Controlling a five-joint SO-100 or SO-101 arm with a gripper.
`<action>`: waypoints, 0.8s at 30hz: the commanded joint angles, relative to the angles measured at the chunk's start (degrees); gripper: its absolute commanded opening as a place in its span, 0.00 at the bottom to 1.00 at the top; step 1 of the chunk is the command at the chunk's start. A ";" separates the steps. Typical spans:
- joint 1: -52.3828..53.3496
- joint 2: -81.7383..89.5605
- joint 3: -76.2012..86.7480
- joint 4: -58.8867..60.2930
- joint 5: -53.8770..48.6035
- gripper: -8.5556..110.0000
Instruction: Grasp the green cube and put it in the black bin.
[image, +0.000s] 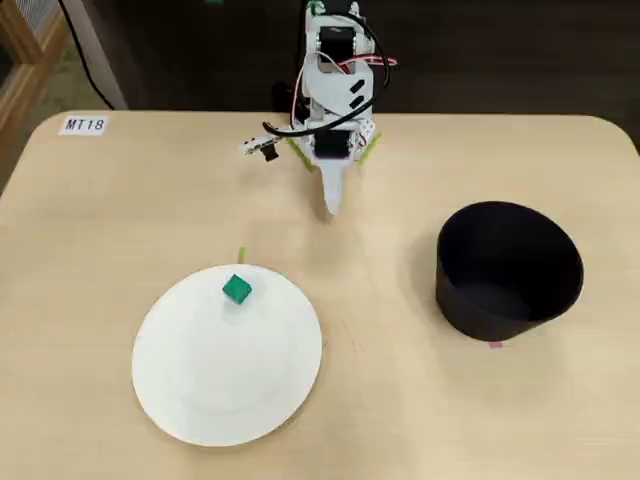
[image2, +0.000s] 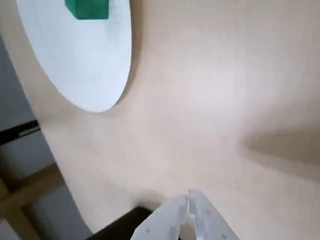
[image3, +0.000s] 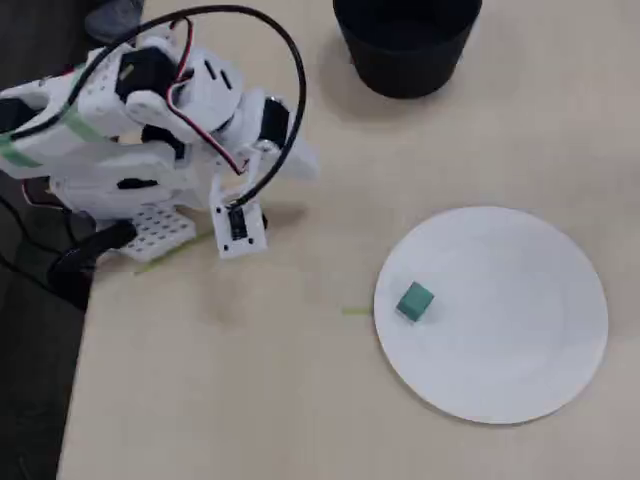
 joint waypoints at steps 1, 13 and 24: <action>-0.18 -8.61 -15.21 0.35 -0.53 0.07; 6.50 -63.46 -73.65 14.50 -17.40 0.07; 17.67 -75.41 -72.60 9.40 0.26 0.07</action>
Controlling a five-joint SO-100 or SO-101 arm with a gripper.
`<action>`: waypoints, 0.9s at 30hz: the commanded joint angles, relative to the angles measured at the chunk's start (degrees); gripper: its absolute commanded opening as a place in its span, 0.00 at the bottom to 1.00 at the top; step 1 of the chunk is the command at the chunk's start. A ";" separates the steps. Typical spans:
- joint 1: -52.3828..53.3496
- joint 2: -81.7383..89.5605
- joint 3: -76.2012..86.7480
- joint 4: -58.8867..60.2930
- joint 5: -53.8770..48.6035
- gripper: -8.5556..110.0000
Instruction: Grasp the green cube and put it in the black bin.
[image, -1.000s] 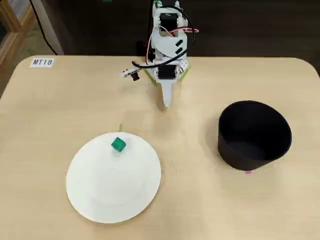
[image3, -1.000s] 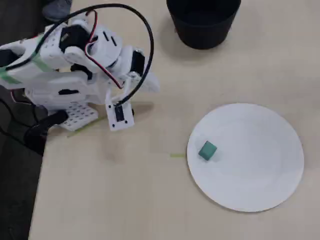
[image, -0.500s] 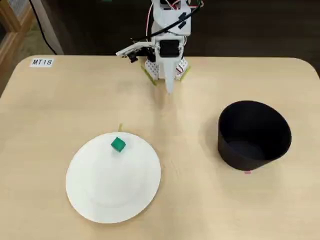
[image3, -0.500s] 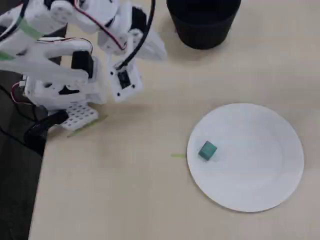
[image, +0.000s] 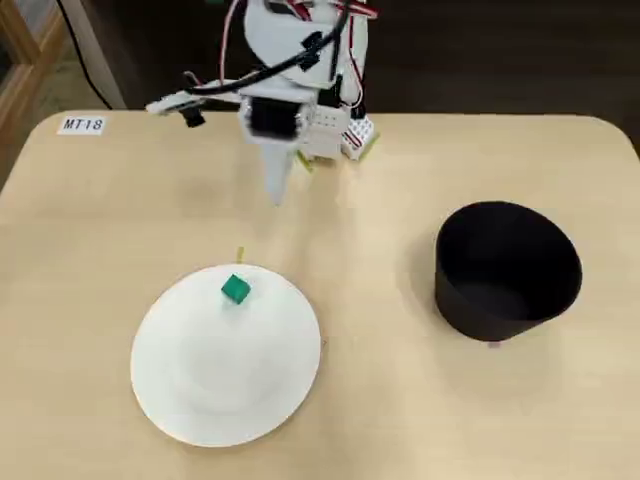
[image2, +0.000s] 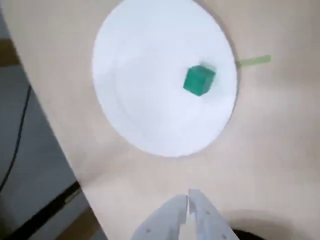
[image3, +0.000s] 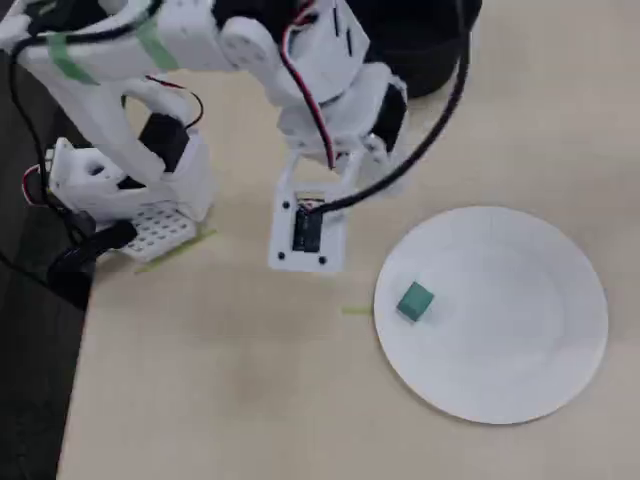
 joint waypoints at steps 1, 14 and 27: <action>0.62 -3.78 -1.85 -0.70 4.13 0.07; 4.66 -24.61 -14.33 0.53 3.25 0.07; 8.17 -47.11 -48.52 21.18 -6.77 0.27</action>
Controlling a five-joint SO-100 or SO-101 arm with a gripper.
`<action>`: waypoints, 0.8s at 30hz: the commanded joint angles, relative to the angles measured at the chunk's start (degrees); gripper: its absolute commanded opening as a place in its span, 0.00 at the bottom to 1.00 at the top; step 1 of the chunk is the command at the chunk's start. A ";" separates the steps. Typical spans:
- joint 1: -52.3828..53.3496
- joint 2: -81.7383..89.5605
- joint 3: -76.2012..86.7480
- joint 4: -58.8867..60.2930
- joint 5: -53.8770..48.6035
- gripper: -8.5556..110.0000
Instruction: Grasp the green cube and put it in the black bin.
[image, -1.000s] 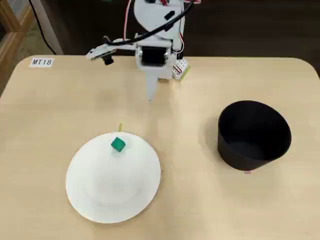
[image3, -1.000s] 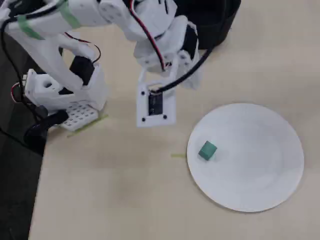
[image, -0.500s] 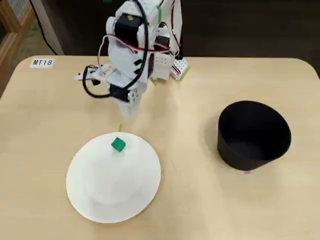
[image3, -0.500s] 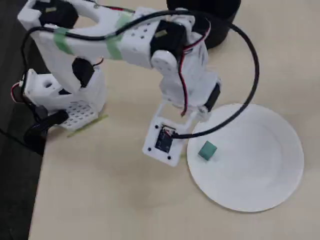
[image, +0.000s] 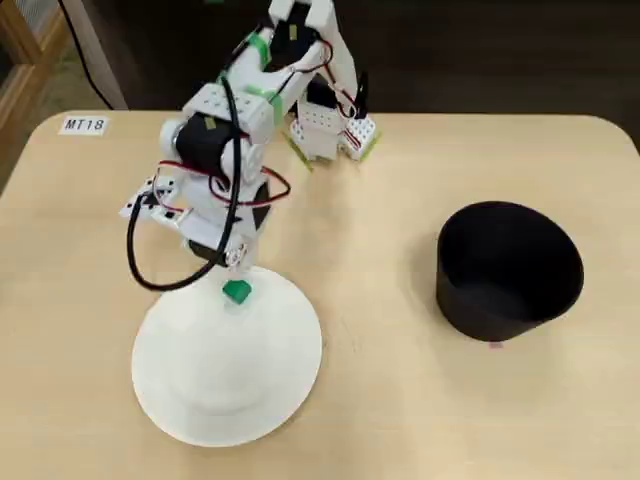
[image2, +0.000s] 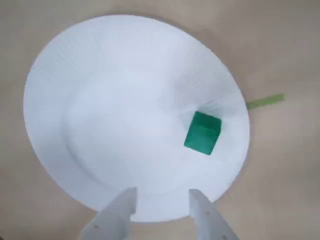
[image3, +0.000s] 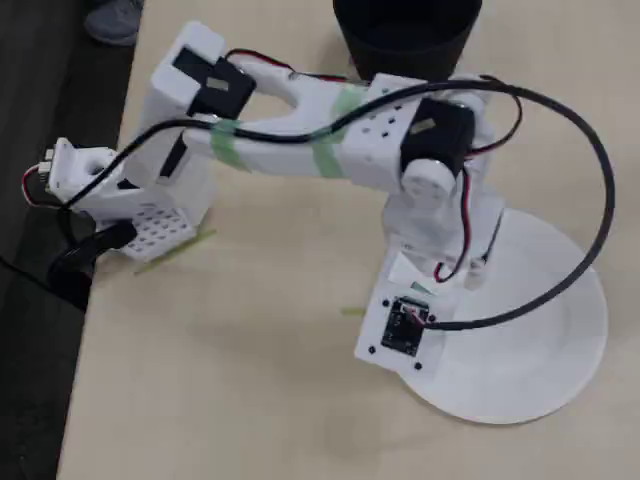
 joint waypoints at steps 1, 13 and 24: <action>1.67 0.79 -3.16 2.46 -1.76 0.28; 0.70 5.01 12.04 3.16 -0.53 0.33; 0.26 2.02 11.43 2.99 -0.35 0.36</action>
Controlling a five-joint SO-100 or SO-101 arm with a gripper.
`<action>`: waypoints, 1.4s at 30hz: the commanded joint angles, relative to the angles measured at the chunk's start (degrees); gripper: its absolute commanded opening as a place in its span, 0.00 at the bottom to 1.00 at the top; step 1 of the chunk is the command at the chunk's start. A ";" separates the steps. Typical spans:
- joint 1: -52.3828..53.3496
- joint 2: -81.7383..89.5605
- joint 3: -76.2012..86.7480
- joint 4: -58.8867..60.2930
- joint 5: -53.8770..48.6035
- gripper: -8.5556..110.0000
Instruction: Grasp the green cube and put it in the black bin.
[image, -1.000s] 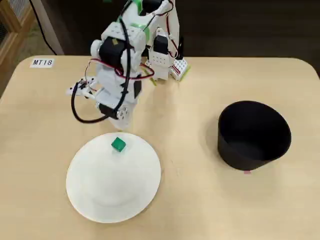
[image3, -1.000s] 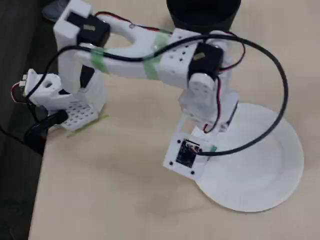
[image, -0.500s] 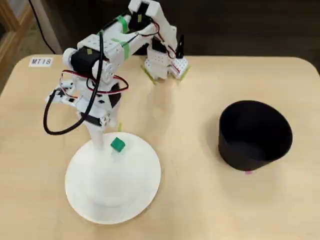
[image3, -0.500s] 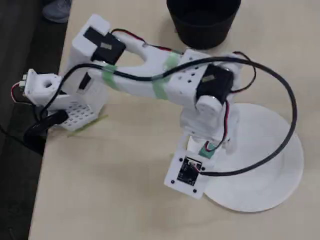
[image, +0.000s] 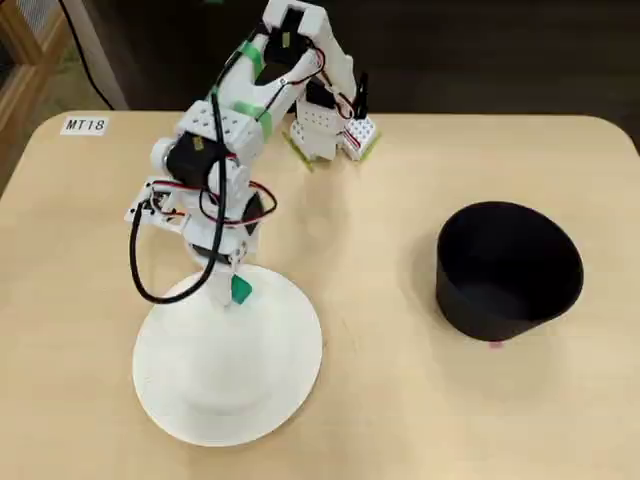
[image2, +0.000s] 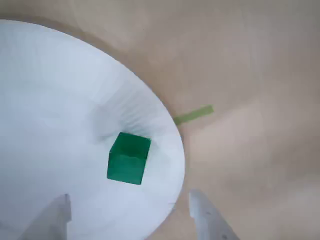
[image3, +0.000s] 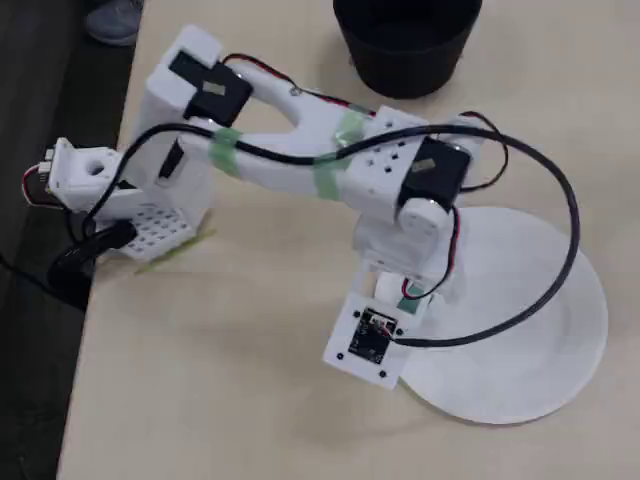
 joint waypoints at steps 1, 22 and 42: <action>-0.26 1.41 -0.35 0.18 0.79 0.37; -0.26 -3.69 -0.70 -0.09 4.75 0.35; -1.32 -13.97 -11.16 0.09 9.05 0.07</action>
